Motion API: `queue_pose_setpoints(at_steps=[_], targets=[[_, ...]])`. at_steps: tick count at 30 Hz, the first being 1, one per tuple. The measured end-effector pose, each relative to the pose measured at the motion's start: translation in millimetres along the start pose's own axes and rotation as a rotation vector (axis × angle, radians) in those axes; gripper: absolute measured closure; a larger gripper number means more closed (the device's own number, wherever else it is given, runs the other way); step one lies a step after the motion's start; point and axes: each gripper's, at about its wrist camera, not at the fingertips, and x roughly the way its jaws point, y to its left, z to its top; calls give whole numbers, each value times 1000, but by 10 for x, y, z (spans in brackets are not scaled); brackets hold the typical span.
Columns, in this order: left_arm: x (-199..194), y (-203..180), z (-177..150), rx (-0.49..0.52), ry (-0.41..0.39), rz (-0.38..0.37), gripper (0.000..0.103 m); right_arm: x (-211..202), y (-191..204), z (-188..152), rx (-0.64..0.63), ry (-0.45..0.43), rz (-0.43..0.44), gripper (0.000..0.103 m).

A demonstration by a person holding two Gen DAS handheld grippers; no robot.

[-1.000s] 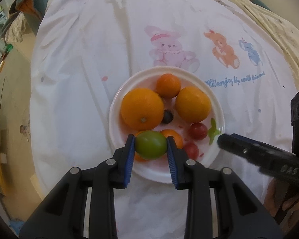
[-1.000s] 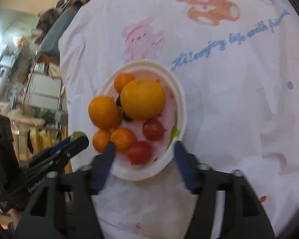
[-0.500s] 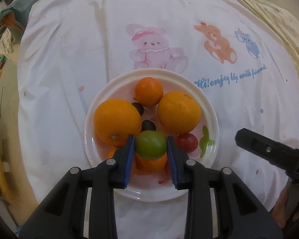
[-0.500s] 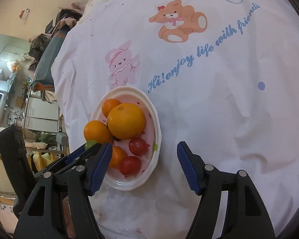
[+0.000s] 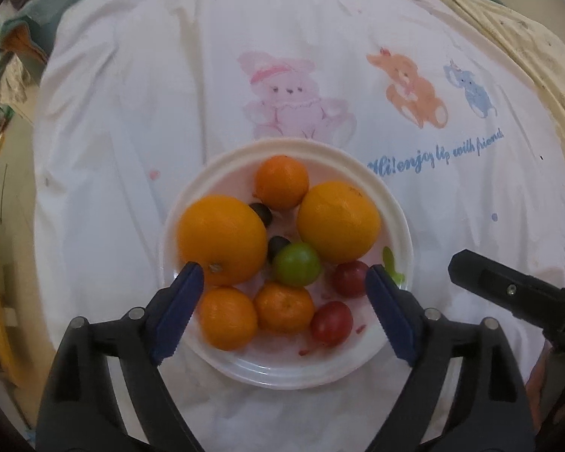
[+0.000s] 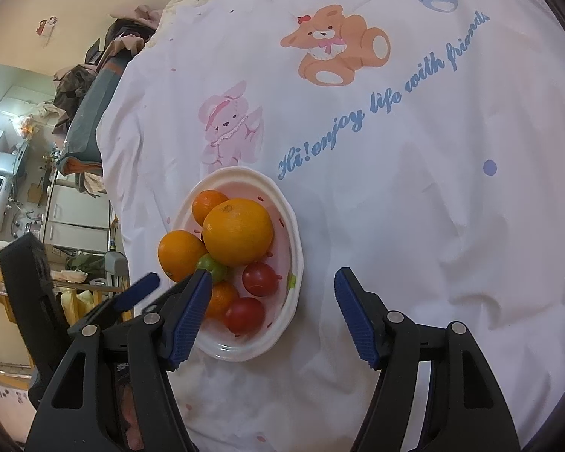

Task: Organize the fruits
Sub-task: 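Open both grippers to drop the tomatoes onto the plate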

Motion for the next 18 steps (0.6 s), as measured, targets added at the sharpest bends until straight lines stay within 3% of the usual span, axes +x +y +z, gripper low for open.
queue_pose_setpoints(at_steps=[8, 11, 18], targets=[[-446, 130, -65, -30, -95, 2, 18, -216, 91, -55, -36, -56, 13, 32], [-666, 214, -156, -44, -156, 15, 18, -347, 185, -142, -83, -86, -3, 18], [-1052, 460, -542, -96, -263, 44, 18, -610, 479, -438, -261, -160, -59, 15]])
